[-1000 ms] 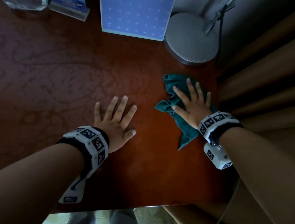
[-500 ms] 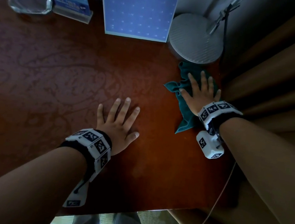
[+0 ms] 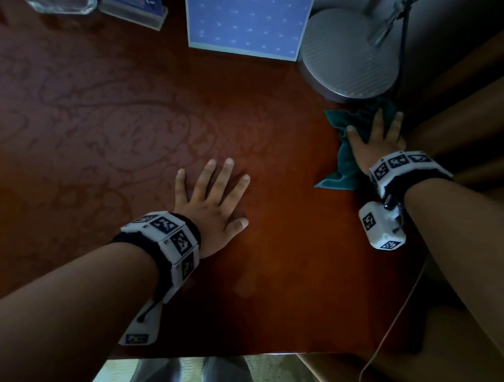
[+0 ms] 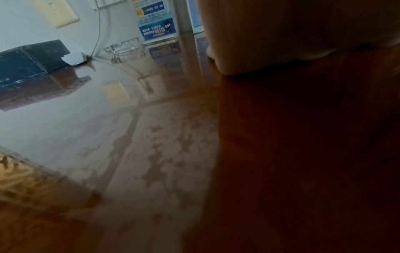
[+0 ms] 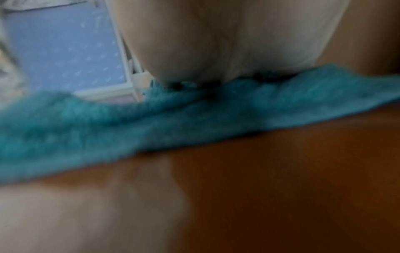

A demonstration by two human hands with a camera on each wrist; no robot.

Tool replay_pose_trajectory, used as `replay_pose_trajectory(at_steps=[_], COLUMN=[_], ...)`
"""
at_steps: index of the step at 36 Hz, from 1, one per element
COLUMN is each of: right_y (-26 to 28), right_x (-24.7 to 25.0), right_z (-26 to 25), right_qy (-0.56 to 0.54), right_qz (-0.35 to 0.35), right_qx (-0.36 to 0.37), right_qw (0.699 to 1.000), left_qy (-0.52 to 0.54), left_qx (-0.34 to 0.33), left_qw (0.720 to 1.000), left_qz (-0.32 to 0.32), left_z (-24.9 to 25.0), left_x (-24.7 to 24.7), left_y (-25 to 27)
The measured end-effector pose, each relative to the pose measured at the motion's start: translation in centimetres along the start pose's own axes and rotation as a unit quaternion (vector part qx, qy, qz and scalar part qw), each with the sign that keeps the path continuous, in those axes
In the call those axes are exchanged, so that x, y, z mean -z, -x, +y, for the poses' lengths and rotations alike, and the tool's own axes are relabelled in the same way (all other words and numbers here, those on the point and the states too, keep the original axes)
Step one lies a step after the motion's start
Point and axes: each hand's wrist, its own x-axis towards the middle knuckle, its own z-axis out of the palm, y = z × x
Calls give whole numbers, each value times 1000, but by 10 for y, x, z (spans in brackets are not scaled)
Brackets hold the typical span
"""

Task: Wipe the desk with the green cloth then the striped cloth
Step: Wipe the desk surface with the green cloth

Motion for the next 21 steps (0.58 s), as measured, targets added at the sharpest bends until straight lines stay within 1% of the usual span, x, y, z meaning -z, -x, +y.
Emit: replay_pose_trajectory(at_steps=[4,8,11,21], right_y=[17,38,53,111], right_x=[-9,-16,-21,-40], right_z=[11,24,32,55], right_qy=[1,26,37,52], right_qz=[13,2,-10,-9], right_qx=[17,30,28,25], right_qw=[1000,999,999,998], left_qy=[-1,2,-1,-9], left_qx=[-1,-2,-2,0], left_qw=[1000,999,999,999], left_qz=[-16,-32,-38,-46], left_z=[0,1,1,1], left_x=[4,6,7,9], left_y=[1,1,1,1])
